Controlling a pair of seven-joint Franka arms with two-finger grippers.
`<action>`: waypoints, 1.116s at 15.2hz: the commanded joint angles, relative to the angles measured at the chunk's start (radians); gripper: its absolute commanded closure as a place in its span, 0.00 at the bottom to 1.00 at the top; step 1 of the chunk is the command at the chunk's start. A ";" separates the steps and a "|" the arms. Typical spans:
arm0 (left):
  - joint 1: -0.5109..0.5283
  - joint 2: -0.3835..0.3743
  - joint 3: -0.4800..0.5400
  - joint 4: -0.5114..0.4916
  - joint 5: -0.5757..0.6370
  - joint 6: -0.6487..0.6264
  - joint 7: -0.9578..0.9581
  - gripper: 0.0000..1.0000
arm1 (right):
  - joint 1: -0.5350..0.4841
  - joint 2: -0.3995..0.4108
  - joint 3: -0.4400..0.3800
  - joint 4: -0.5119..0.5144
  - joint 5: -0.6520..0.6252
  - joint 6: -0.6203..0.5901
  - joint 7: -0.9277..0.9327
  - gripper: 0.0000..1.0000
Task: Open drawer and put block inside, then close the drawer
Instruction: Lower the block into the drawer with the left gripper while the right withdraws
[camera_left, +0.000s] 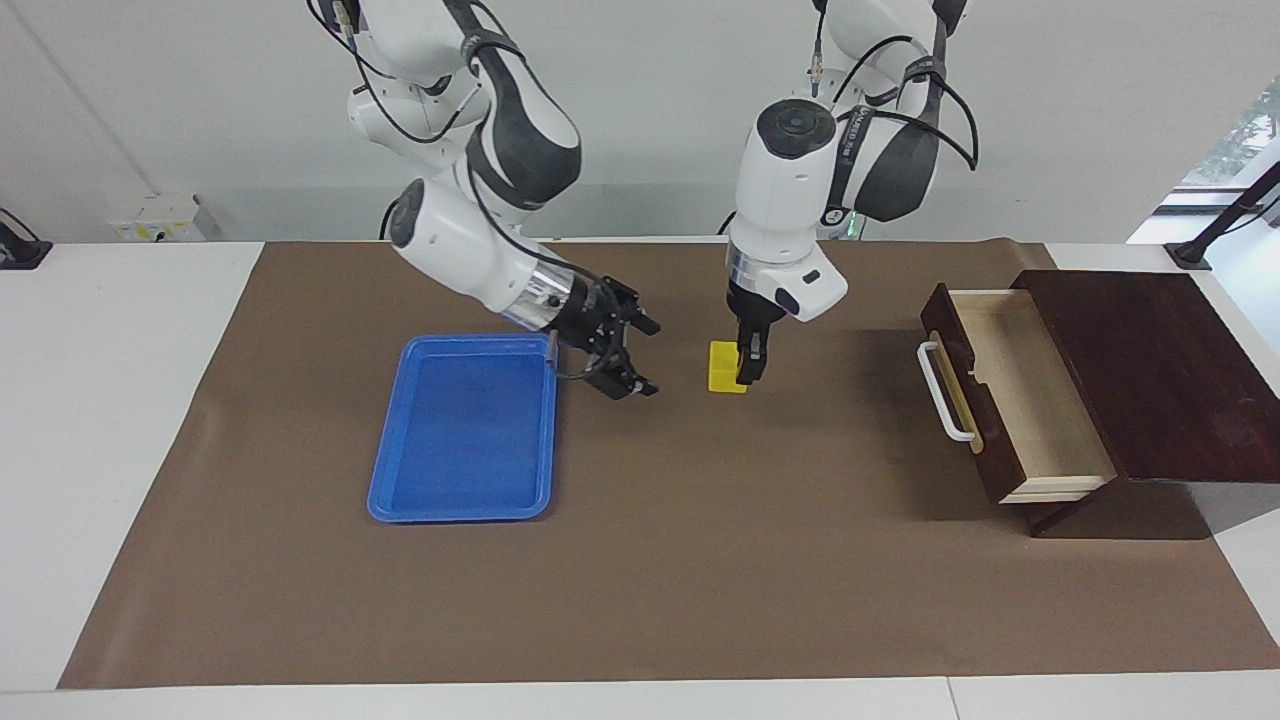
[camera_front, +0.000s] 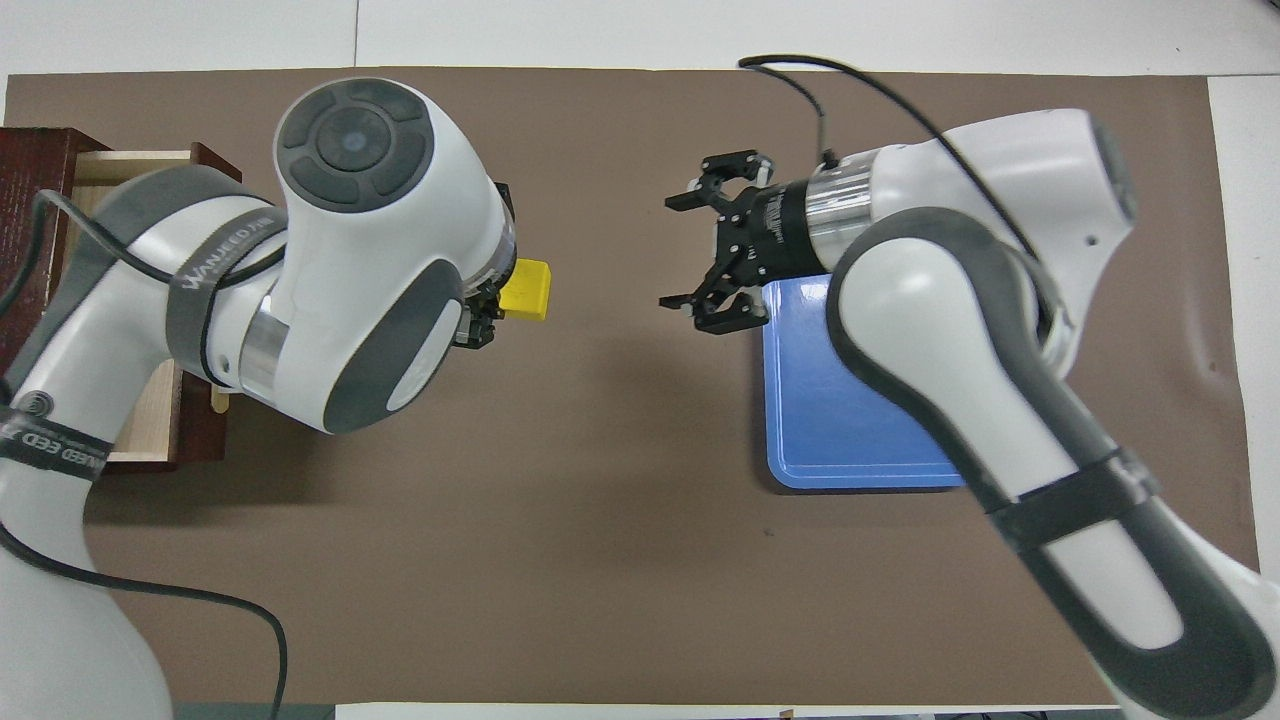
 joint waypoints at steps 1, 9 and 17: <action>0.091 -0.039 -0.004 0.002 0.005 -0.066 0.147 1.00 | -0.104 -0.045 0.008 0.046 -0.143 -0.116 -0.054 0.00; 0.388 -0.066 -0.003 0.022 -0.012 -0.060 0.375 1.00 | -0.279 -0.138 0.006 0.085 -0.451 -0.414 -0.705 0.00; 0.591 -0.053 -0.001 0.018 -0.099 -0.023 0.578 1.00 | -0.336 -0.267 0.023 0.086 -0.839 -0.629 -1.526 0.00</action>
